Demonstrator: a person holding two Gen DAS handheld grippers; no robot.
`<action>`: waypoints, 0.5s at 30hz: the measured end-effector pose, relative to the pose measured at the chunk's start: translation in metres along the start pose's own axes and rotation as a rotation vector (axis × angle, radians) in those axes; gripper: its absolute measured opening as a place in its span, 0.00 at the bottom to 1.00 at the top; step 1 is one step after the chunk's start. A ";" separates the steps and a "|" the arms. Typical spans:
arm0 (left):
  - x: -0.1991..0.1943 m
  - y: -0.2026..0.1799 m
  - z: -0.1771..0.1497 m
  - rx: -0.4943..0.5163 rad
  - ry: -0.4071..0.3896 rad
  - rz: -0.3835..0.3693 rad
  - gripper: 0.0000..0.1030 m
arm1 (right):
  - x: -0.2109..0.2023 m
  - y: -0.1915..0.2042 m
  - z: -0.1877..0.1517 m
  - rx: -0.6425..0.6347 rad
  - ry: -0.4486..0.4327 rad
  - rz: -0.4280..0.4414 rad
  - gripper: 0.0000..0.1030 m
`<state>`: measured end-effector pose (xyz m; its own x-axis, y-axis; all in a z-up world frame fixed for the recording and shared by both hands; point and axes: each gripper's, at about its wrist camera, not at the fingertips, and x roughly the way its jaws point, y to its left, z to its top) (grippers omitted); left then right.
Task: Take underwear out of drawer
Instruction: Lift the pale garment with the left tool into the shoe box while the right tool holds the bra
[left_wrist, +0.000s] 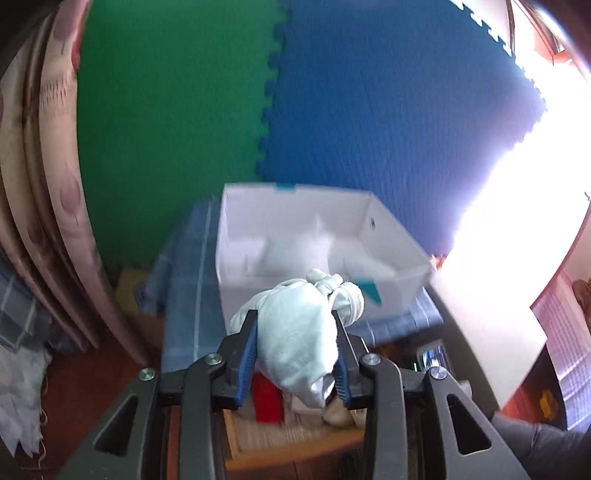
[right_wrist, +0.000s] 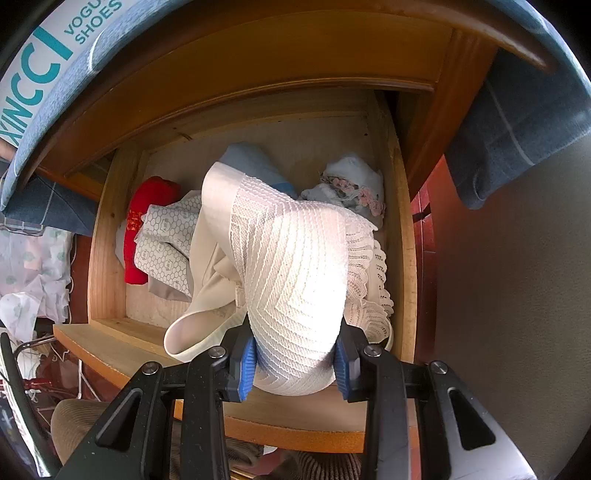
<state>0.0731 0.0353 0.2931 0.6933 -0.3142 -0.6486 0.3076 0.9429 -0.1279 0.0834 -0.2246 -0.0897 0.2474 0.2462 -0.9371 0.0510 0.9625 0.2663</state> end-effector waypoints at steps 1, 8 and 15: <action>-0.001 0.002 0.008 0.000 -0.013 0.008 0.34 | 0.000 0.000 0.000 -0.001 0.000 0.001 0.31; 0.030 0.009 0.060 -0.027 -0.039 0.011 0.34 | 0.000 0.000 0.000 0.002 0.004 0.007 0.31; 0.095 0.013 0.070 -0.031 0.040 0.037 0.34 | -0.001 -0.005 0.001 0.021 0.004 0.027 0.31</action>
<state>0.1884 0.0098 0.2823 0.6766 -0.2752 -0.6830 0.2617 0.9568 -0.1263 0.0840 -0.2294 -0.0898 0.2448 0.2721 -0.9306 0.0650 0.9530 0.2958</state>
